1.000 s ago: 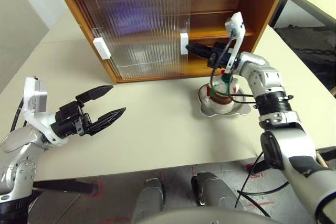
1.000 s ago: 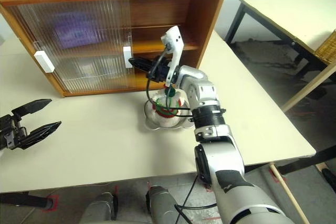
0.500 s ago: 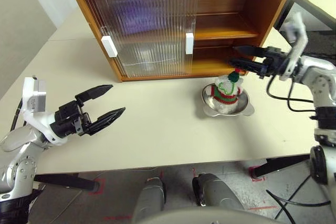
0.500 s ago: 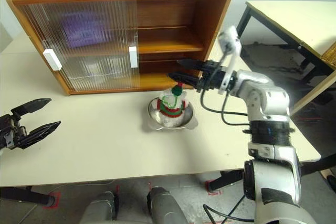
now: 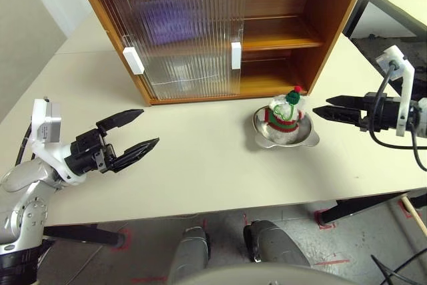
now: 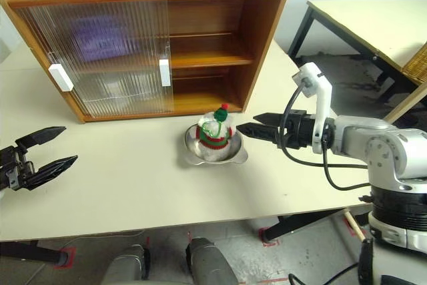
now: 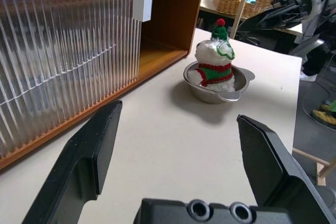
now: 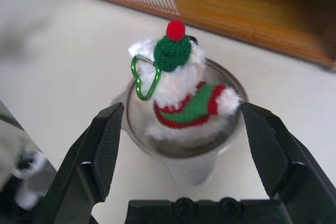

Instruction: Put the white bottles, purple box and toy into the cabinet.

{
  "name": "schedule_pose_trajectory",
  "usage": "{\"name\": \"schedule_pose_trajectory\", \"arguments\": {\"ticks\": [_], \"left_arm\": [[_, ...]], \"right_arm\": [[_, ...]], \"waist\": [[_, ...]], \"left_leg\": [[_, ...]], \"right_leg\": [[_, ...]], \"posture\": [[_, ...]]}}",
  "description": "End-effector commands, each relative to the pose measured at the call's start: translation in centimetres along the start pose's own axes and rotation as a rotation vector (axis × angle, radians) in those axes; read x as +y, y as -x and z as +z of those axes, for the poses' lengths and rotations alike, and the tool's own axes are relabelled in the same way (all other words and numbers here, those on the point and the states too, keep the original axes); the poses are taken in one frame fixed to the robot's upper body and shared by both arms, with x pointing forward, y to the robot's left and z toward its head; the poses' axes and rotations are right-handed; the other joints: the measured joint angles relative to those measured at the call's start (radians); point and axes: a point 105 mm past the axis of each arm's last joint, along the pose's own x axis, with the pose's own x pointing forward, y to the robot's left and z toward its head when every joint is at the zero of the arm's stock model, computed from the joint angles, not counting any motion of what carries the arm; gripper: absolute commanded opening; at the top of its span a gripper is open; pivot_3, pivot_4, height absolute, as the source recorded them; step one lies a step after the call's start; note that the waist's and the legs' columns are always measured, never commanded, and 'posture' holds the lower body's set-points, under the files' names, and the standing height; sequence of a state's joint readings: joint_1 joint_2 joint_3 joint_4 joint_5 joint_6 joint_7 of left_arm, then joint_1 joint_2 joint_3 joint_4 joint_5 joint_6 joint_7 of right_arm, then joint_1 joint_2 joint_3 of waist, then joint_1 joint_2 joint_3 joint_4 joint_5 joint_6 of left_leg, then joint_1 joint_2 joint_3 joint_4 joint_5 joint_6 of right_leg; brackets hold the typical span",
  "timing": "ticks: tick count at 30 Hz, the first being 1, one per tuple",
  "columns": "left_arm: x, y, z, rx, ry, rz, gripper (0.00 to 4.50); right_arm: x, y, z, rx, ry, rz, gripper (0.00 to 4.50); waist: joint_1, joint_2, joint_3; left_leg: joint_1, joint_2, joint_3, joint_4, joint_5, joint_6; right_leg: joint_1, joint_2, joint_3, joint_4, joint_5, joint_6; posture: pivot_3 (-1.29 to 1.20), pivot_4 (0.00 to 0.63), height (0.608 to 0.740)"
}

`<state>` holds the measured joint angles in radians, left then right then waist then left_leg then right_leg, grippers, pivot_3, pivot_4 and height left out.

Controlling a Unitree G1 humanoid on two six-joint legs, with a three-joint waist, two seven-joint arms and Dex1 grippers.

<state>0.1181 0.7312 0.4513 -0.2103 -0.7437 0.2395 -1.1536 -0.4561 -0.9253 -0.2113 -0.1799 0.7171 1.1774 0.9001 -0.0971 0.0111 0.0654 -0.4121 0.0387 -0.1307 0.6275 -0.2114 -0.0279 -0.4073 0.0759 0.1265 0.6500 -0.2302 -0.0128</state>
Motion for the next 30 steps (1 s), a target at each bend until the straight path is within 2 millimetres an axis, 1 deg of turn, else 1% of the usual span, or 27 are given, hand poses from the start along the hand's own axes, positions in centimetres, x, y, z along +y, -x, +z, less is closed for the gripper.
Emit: {"name": "schedule_pose_trajectory", "arguments": {"ticks": [1,2,5,8,11,13,15,17,25,28,30], "left_arm": [[0.1,-0.3,0.0,0.02,-0.013,-0.014,4.5],[0.1,-0.3,0.1,0.019,-0.013,-0.013,4.5],[-0.1,-0.5,0.0,0.018,-0.002,-0.022,4.5],[-0.4,-0.8,0.1,0.009,0.003,-0.034,4.5],[-0.4,-1.1,0.3,-0.004,-0.003,-0.036,4.5],[-0.3,-1.1,0.3,0.005,-0.006,-0.034,4.5],[-0.3,-1.1,0.3,0.004,-0.005,-0.036,4.5],[-0.2,-1.1,0.4,0.003,-0.006,-0.036,4.5],[-0.2,-1.3,0.2,-0.008,-0.003,-0.027,4.5],[-0.4,-1.2,0.1,-0.004,-0.004,-0.024,4.5],[-0.2,-1.1,0.2,-0.001,-0.011,-0.016,4.5]], "right_arm": [[0.8,-1.1,-1.1,0.12,0.052,-0.005,4.47],[1.2,-1.5,-1.3,0.129,0.047,0.007,4.47],[2.1,-2.6,-1.3,0.075,0.024,0.046,4.47],[2.3,-2.9,-2.0,0.09,0.011,0.045,4.47],[3.0,-3.3,-2.5,0.112,-0.028,0.061,4.47],[2.9,-3.5,-2.5,0.099,-0.024,0.048,4.47],[2.4,-3.7,-2.9,0.126,-0.017,0.009,4.47],[2.4,-3.8,-3.1,0.151,-0.02,0.0,4.47],[3.2,-6.0,-2.7,0.118,0.018,-0.017,4.47],[2.3,-6.8,-1.1,0.018,0.051,-0.095,4.47],[2.1,-7.0,-0.7,0.008,0.056,-0.108,4.47]], "waist": [[0.0,0.0,0.0],[0.0,0.0,0.0],[0.0,0.0,0.0],[0.002,0.0,0.0],[0.007,-0.001,0.0],[0.007,-0.001,0.0],[0.007,-0.001,0.0],[0.007,-0.001,0.0],[0.006,-0.001,0.0],[0.006,-0.001,0.0],[0.006,-0.001,0.0]], "left_leg": [[0.0,0.001,-0.001,0.0,0.0,0.0],[-0.001,0.001,-0.001,0.0,0.0,0.0],[-0.002,0.001,-0.001,-0.001,-0.001,-0.001],[-0.005,0.001,0.0,-0.001,-0.001,0.0],[-0.006,0.001,0.0,-0.001,-0.002,0.0],[-0.006,0.001,0.0,-0.001,-0.002,0.001],[-0.005,0.001,0.0,0.0,-0.002,0.001],[-0.005,0.001,0.0,0.0,-0.001,0.001],[-0.004,0.002,-0.001,0.0,-0.001,0.001],[-0.004,0.002,-0.001,0.0,-0.001,0.001],[-0.004,0.002,-0.001,0.0,-0.001,0.001]], "right_leg": [[0.0,0.0,0.0,0.0,0.0,0.0],[-0.001,0.0,0.0,-0.001,0.0,0.0],[-0.003,0.001,0.0,0.0,-0.002,0.0],[-0.005,0.001,0.0,0.0,-0.002,0.001],[-0.005,0.001,0.001,0.0,-0.003,0.003],[-0.005,0.001,0.001,0.0,-0.003,0.003],[-0.005,0.002,0.001,0.0,-0.003,0.003],[-0.004,0.001,0.001,0.0,-0.003,0.004],[-0.004,0.002,0.001,0.0,-0.002,0.004],[-0.004,0.002,0.001,0.0,-0.002,0.003],[-0.005,0.002,0.002,0.0,-0.001,0.003]], "posture": [[-0.16,0.095,0.74],[-0.16,0.095,0.74],[-0.16,0.09,0.74],[-0.16,0.09,0.74],[-0.16,0.092,0.74],[-0.16,0.094,0.74],[-0.16,0.095,0.74],[-0.16,0.095,0.74],[-0.15,0.098,0.74],[-0.15,0.098,0.74],[-0.14,0.099,0.74]]}}
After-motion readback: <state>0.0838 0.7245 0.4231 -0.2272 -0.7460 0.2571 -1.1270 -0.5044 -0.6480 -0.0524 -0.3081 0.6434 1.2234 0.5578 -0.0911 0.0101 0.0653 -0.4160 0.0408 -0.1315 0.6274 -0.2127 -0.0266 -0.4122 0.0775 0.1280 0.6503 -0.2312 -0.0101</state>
